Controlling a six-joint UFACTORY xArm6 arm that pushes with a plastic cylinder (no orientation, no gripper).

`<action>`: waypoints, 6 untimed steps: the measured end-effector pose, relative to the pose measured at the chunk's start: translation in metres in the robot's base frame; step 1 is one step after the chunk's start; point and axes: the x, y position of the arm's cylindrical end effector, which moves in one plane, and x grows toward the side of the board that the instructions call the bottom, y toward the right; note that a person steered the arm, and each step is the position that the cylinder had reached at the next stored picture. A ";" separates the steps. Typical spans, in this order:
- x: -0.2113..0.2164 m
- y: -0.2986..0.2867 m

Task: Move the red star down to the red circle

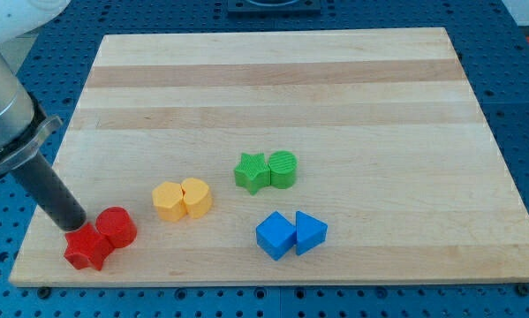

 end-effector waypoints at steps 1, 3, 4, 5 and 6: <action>-0.021 -0.046; -0.001 -0.056; 0.063 -0.048; 0.063 -0.048; 0.067 -0.023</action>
